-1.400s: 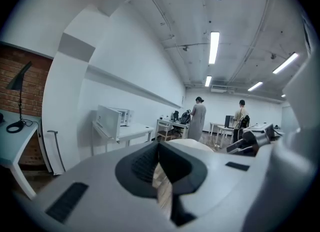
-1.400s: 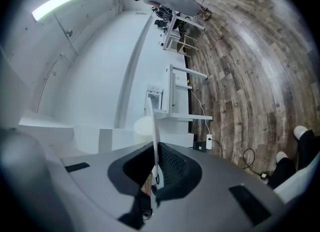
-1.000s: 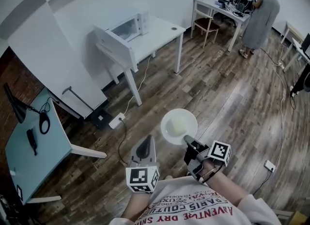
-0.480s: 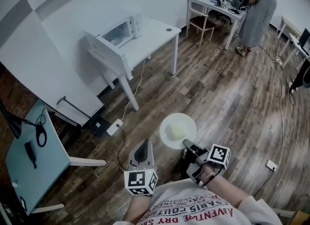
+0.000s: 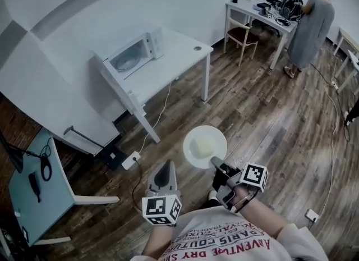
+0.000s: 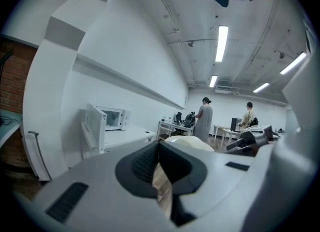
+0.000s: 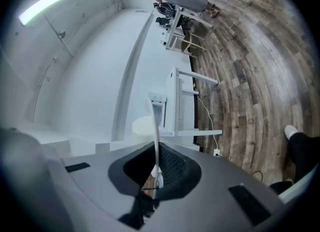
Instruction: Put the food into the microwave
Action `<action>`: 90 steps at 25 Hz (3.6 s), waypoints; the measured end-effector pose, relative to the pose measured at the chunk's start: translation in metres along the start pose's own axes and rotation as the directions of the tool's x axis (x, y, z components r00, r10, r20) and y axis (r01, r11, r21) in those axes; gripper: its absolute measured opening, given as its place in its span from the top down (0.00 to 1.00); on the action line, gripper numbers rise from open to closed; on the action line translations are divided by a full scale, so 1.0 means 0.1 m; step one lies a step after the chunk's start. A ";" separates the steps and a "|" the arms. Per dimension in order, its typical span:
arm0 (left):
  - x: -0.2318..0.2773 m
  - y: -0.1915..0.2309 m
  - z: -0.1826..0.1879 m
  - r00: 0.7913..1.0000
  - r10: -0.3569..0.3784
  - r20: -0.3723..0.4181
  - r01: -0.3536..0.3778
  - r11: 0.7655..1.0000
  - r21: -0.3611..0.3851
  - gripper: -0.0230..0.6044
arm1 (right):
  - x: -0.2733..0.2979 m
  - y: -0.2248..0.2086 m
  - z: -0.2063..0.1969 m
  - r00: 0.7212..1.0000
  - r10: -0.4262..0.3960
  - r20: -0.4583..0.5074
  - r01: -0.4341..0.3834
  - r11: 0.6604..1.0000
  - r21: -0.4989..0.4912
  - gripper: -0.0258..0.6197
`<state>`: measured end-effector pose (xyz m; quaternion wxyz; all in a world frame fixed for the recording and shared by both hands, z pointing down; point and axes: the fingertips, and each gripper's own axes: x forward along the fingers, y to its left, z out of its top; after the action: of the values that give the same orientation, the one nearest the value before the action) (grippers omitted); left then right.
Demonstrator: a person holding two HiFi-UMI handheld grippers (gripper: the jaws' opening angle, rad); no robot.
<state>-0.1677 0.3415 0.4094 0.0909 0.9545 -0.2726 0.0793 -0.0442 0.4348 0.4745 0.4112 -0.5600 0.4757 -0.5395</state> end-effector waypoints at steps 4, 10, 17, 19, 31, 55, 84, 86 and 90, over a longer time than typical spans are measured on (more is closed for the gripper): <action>0.59 -0.07 0.08 1.000 0.029 -0.002 -0.029 1.000 -0.001 0.95 | 0.24 0.09 0.62 1.000 0.009 -0.022 -0.010 0.999 -0.037 0.93; 1.23 0.02 0.14 0.999 0.038 -0.035 -0.037 0.999 0.038 0.95 | 0.71 0.02 1.12 0.999 -0.024 -0.036 0.025 1.000 0.006 0.93; 2.18 0.52 0.33 0.999 -0.015 -0.044 0.017 0.999 0.044 0.95 | 1.61 0.11 1.51 0.999 -0.035 -0.018 0.036 0.999 0.018 0.93; 2.47 0.69 0.45 0.998 -0.041 -0.043 0.044 0.997 0.057 0.95 | 1.91 0.18 1.62 0.999 -0.034 0.001 0.034 0.999 0.026 0.93; 3.58 1.56 0.93 0.996 -0.081 -0.037 0.084 0.993 0.087 0.95 | 3.34 0.47 2.13 1.000 -0.026 0.010 0.025 0.999 0.046 0.93; 5.09 2.77 1.20 0.835 0.549 -0.024 -0.548 0.828 -0.119 0.95 | 5.71 0.79 3.40 0.813 -0.034 -0.581 -0.007 0.998 -0.068 0.93; 5.10 4.43 1.01 0.805 0.588 -0.080 -0.594 0.795 -0.126 0.95 | 7.39 0.78 2.29 0.769 -0.089 -0.633 0.051 0.996 -0.079 0.93; 5.14 4.48 0.96 0.804 0.588 -0.086 -0.594 0.796 -0.116 0.95 | 7.51 0.77 2.26 0.777 -0.068 -0.626 0.030 0.997 -0.071 0.92; 5.21 4.62 0.88 0.805 0.586 -0.097 -0.593 0.797 -0.111 0.95 | 7.78 0.74 2.17 0.777 -0.060 -0.627 0.002 0.996 -0.092 0.92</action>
<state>0.0310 -0.3275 0.4885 0.1344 0.8111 -0.5581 0.1122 0.1387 -0.3519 0.5511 0.1954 -0.3728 0.5992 -0.6810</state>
